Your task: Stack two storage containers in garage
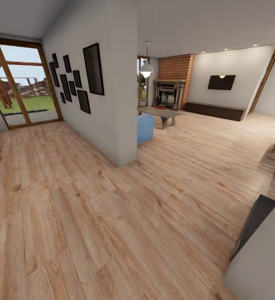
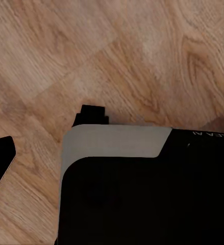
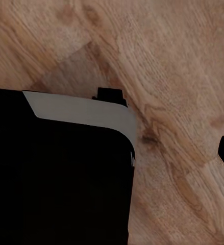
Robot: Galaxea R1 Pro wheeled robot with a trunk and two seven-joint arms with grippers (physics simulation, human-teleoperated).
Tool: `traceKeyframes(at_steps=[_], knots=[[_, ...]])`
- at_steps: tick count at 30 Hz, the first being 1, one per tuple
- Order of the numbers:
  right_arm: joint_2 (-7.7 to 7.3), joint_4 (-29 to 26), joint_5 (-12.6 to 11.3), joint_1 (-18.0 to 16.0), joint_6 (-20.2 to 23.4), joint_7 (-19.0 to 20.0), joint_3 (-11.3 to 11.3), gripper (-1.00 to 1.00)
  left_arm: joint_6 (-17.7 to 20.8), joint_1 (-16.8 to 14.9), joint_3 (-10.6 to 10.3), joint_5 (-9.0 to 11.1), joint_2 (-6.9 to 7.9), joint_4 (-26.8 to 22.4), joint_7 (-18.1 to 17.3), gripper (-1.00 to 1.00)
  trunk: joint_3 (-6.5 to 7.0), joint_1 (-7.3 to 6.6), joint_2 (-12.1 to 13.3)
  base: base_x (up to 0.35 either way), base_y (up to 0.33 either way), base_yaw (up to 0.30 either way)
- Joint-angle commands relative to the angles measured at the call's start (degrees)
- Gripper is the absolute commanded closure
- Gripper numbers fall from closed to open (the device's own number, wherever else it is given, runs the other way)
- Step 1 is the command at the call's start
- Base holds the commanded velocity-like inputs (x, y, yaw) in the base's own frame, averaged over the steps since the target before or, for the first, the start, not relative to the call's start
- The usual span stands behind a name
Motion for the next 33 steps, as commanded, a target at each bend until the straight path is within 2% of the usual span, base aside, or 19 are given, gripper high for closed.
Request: traceKeyframes(at_steps=[1,33], knots=[[0.05,0.2,-0.5,-0.1,-0.3,0.0,0.5,-1.0,0.3,0.0,-0.1,0.6,0.02,0.0,-0.2,-1.0,-0.05,0.03,0.0,0.32,0.0,0.003],[0.05,0.2,-0.4,0.0,-0.4,0.0,0.5,-1.0,0.3,0.0,-0.1,0.5,0.02,0.0,-0.2,-1.0,-0.05,0.03,0.0,0.32,0.0,0.0]])
